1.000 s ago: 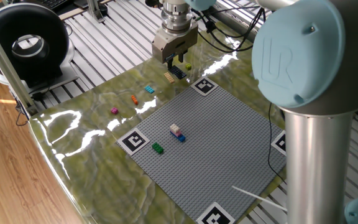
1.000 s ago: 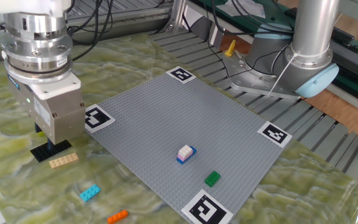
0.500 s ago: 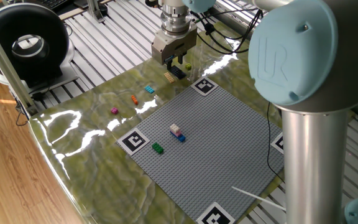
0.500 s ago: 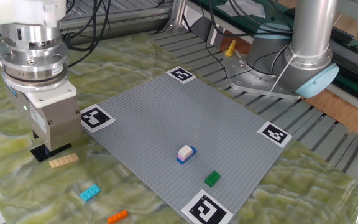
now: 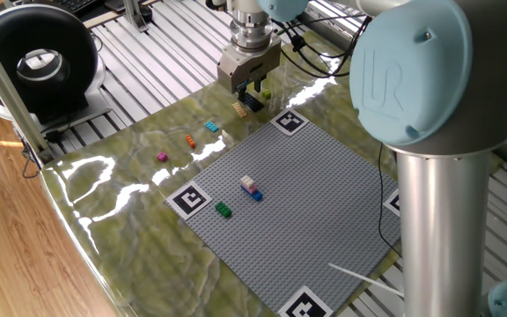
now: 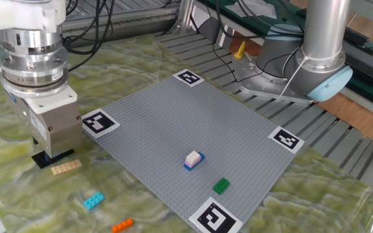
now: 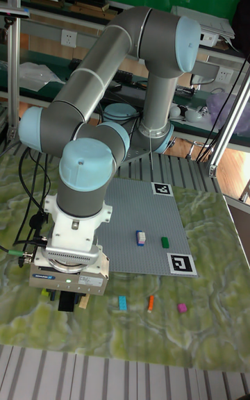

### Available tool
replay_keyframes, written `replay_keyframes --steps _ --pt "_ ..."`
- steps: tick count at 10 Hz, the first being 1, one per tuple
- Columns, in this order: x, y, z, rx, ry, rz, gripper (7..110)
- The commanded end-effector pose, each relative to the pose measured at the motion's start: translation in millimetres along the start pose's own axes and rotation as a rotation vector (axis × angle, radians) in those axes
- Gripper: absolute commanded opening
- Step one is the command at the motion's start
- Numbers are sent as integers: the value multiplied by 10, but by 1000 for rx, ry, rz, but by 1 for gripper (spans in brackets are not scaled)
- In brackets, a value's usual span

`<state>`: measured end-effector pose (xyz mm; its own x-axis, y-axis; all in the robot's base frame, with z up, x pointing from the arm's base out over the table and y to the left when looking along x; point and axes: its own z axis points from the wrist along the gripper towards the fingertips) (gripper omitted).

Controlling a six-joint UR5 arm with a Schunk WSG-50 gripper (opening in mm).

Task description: Stack small Lego blocks randomly, one at a time

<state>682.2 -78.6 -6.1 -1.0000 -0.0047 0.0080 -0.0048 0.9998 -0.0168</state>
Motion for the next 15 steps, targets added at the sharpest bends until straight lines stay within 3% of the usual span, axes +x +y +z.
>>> replay_keyframes --steps 1,15 --pt "-12 21 15 -18 -3 9 44" --pt "18 60 55 -24 12 12 44"
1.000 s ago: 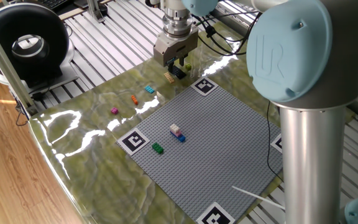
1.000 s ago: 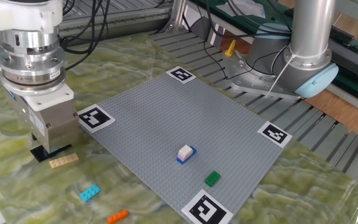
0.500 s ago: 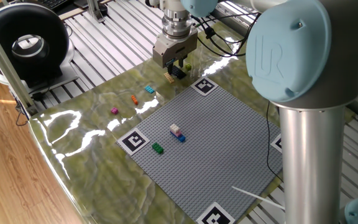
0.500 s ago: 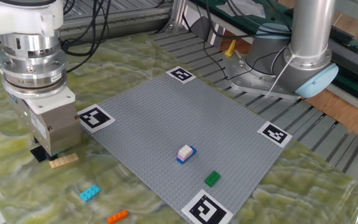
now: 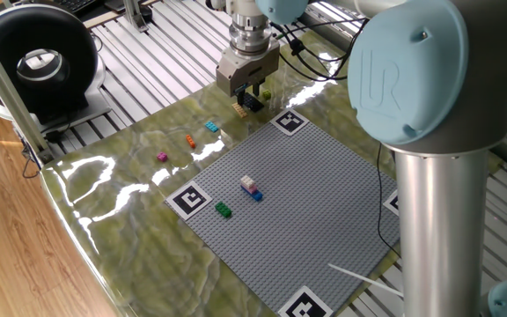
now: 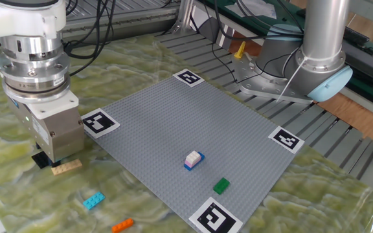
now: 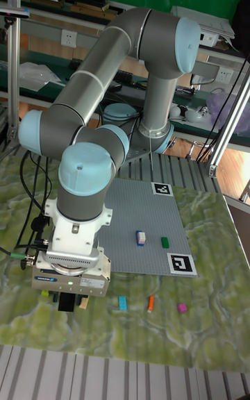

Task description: Stack small Lego blocks randomly, one at a time

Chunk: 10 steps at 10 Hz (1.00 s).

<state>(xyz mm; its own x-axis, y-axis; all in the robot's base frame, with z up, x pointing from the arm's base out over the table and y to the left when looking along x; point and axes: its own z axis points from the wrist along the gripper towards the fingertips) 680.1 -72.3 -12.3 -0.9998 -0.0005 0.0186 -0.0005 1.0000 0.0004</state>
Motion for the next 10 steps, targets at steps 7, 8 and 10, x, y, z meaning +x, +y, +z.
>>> replay_keyframes --steps 7,8,10 --pt "1 3 9 -10 8 9 44" --pt "1 11 9 -13 8 10 44" --pt "16 10 10 -13 14 10 44"
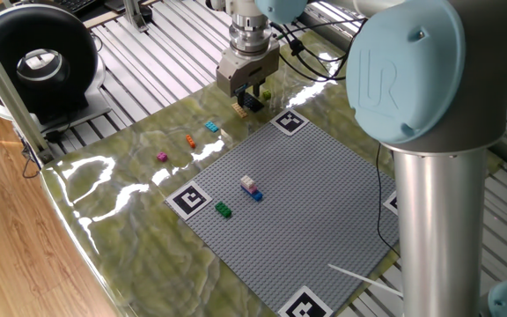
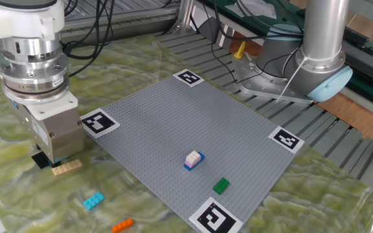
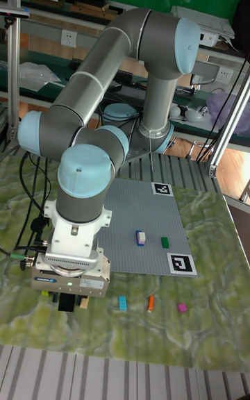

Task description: Stack small Lego blocks randomly, one at a time

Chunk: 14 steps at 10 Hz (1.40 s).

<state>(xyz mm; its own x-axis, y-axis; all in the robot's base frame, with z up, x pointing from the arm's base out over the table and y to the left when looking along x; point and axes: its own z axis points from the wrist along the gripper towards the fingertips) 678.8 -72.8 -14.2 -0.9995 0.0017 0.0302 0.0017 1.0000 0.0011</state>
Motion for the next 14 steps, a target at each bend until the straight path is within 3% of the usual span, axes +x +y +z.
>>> replay_keyframes --steps 1,14 --pt "7 14 -9 -12 4 7 44" --pt "17 8 4 -12 10 1 44"
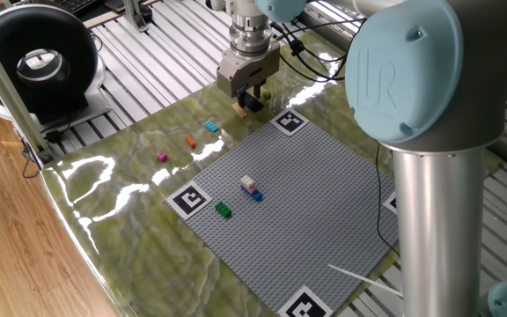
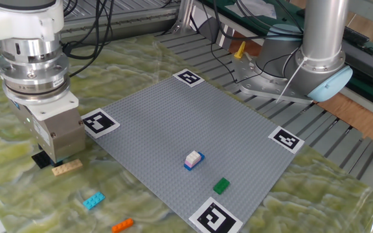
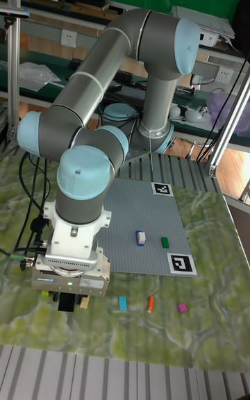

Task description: Stack small Lego blocks randomly, one at a time

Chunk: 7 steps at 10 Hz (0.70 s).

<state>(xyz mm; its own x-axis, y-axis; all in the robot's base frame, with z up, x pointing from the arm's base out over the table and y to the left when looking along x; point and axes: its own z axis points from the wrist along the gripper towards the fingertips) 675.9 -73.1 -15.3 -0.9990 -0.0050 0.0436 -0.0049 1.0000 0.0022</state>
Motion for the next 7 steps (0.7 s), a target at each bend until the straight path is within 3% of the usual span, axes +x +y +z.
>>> replay_keyframes --steps 1,7 --pt "-12 12 -8 -11 -3 7 44" --pt "-4 20 -8 -14 0 12 44"
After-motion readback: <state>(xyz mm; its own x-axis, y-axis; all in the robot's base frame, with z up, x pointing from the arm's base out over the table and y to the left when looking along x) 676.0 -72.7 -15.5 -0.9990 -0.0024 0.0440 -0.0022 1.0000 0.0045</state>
